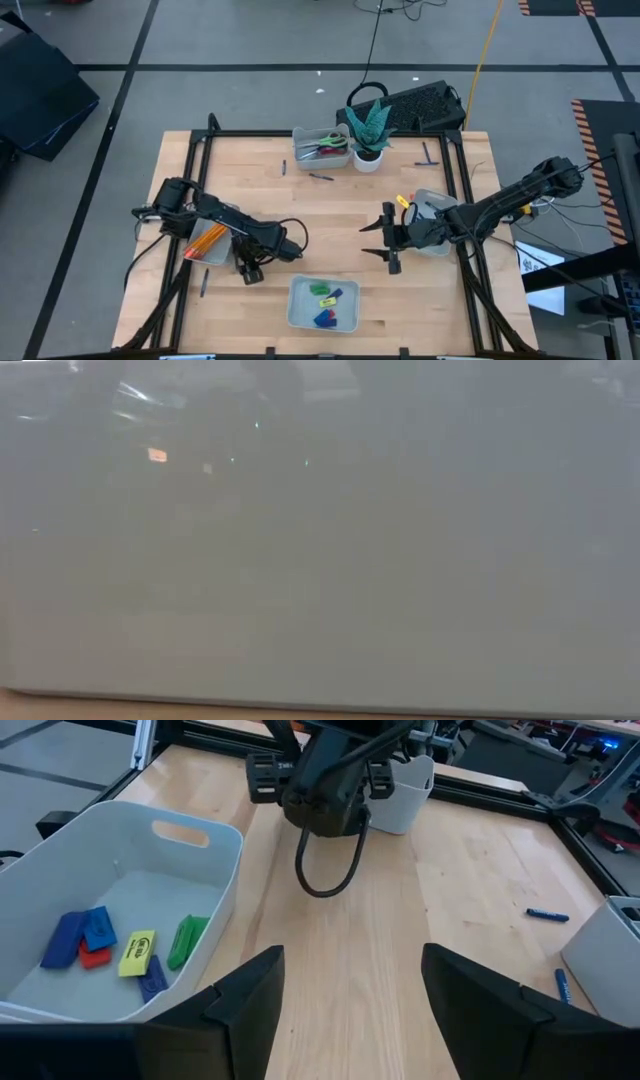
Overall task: Sort crayons/erasers/pens/pencils in bins
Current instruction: Put the blue crayon into the middle right gray bin
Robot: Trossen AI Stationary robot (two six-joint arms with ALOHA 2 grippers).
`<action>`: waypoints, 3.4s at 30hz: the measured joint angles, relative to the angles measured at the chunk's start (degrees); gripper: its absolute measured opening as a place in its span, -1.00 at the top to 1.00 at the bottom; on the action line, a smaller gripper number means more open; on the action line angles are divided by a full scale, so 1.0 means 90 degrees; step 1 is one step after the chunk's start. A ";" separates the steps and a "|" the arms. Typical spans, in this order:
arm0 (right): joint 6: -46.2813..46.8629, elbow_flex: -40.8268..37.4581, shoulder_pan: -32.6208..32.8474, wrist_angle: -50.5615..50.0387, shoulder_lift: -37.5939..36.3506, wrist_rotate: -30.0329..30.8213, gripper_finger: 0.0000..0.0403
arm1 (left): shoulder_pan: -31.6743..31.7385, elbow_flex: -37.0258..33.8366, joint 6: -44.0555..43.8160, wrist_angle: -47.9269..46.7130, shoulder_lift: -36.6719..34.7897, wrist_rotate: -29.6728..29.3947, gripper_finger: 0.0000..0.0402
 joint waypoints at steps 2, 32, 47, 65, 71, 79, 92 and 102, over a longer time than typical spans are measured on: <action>0.0004 0.0001 0.0000 -0.0002 0.0000 -0.0002 -0.15 | -0.0014 -0.0032 -0.0037 0.0048 0.0000 0.0078 -0.14; 0.0001 -0.0001 0.0000 0.0000 0.0000 -0.0002 -0.15 | -0.0243 0.0845 -0.0070 0.0197 0.0000 -0.0233 -0.14; -0.0045 -0.0004 0.0000 0.0002 0.0000 0.0007 -0.15 | -0.0162 -0.0161 0.0078 0.0029 -0.0005 -0.0485 -0.14; 0.0009 -0.0004 0.0000 -0.0002 0.0000 0.0012 -0.15 | -0.0209 -0.0135 0.0582 0.0350 -0.0002 0.0107 -0.14; -0.0064 -0.0004 -0.0062 -0.0002 0.0000 0.0017 -0.15 | -0.0272 0.0460 0.0311 0.0031 -0.0041 -0.0358 -0.14; -0.0150 -0.0004 -0.0118 -0.0001 0.0000 0.0015 -0.15 | -0.0587 0.0109 0.0264 0.0044 -0.0033 0.0072 -0.14; -0.0262 -0.0004 -0.0566 0.0165 -0.0002 0.0019 -0.15 | -0.2445 0.0422 0.0764 0.0136 -0.0032 -0.2269 0.06; -0.0353 -0.0004 -0.0624 0.0185 0.0000 0.0015 -0.15 | -0.2360 0.0420 0.0333 -0.0252 -0.0032 -0.2053 -0.52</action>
